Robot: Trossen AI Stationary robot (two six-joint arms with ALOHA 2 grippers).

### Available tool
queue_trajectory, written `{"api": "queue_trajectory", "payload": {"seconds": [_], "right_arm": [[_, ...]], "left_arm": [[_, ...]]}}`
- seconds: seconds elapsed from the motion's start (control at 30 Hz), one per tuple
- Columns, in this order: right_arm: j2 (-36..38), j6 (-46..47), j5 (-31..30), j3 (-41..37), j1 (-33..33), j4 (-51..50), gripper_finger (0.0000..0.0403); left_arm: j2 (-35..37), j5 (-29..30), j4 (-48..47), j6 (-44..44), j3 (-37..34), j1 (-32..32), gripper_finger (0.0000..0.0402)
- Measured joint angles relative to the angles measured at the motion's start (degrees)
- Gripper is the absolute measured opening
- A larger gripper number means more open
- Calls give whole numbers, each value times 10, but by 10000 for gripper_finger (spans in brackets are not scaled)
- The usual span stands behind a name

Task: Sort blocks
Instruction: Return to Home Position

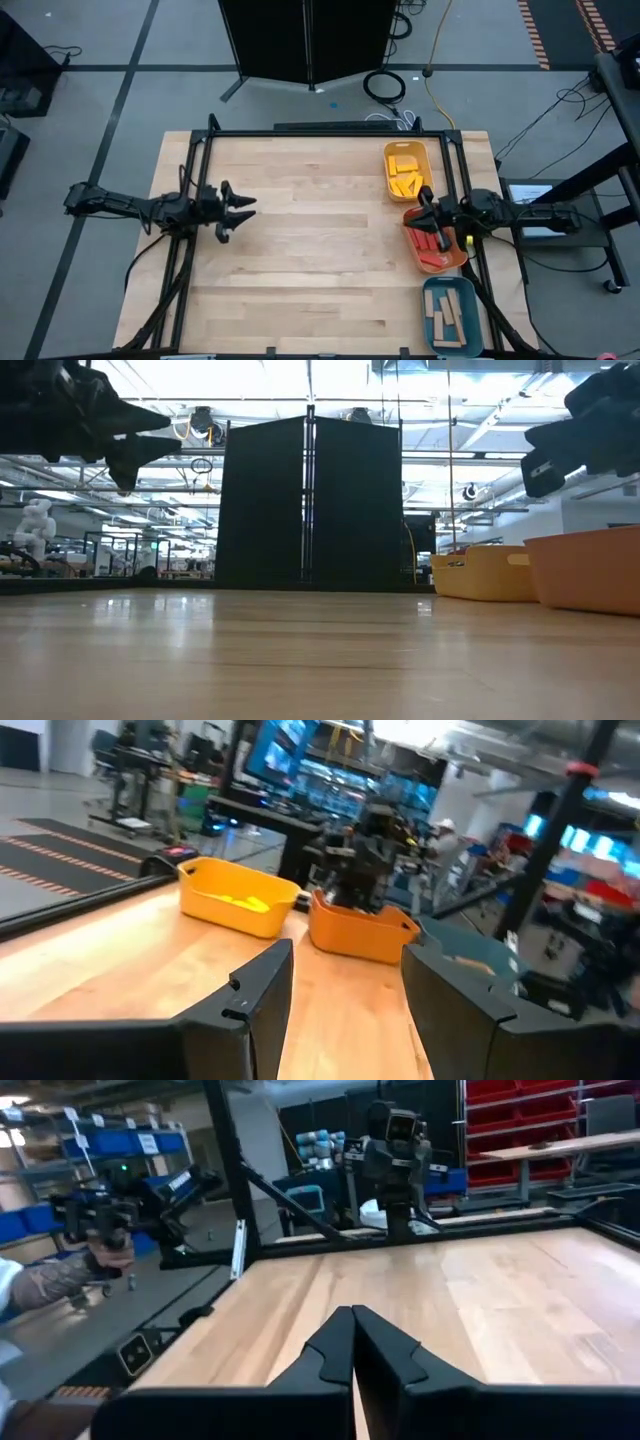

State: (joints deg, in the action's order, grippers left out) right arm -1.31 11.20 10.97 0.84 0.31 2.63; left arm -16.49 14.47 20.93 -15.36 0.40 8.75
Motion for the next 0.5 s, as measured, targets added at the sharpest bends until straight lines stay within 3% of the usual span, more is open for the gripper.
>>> {"api": "queue_trajectory", "payload": {"seconds": [0.13,0.33,0.5], "right_arm": [[-6,-13,-6,0,0,-2,0],[-28,-32,-59,0,0,-10,0],[-36,-31,-96,0,0,-16,0]], "left_arm": [[0,-6,-17,27,0,0,184],[0,103,-52,41,0,0,184],[0,111,-56,40,0,-1,184]]}}
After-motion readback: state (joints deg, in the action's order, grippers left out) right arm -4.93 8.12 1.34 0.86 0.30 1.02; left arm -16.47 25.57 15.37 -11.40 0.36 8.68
